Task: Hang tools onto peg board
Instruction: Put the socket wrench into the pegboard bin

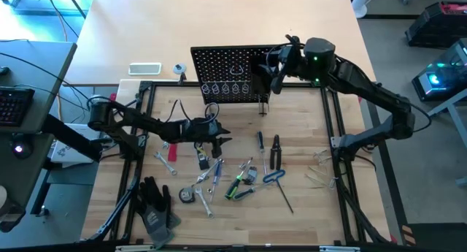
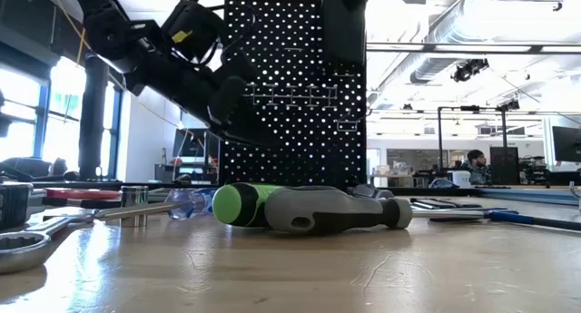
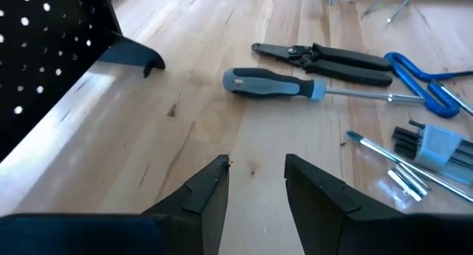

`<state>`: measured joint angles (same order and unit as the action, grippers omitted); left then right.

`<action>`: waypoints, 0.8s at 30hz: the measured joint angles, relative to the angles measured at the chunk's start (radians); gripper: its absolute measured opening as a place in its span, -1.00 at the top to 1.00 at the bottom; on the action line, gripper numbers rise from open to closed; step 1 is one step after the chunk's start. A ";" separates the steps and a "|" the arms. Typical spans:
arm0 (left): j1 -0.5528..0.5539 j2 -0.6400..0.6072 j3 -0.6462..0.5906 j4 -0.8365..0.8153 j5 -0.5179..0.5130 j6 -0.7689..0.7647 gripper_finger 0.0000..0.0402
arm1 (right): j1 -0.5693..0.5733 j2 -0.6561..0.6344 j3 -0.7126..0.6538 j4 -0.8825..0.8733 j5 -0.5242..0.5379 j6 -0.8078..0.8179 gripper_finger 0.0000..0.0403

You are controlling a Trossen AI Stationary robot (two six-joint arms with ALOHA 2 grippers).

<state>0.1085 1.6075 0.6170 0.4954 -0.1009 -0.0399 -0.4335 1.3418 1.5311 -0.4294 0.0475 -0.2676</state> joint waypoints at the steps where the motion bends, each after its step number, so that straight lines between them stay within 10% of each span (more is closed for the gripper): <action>1: 0.000 -0.015 0.000 -0.026 -0.003 0.000 0.37 | 0.000 0.000 0.000 0.000 0.000 -0.001 0.07; 14: -0.103 -0.232 0.000 -0.425 -0.092 0.040 0.32 | 0.012 -0.024 0.000 -0.036 -0.087 0.004 0.06; 24: -0.185 -0.159 0.000 -0.481 -0.043 0.009 0.18 | 0.091 -0.030 -0.001 -0.147 -0.089 -0.002 0.06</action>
<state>-0.0760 1.4486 0.6170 0.0140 -0.1437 -0.0310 -0.3426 1.3121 1.5305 -0.5761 -0.0413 -0.2691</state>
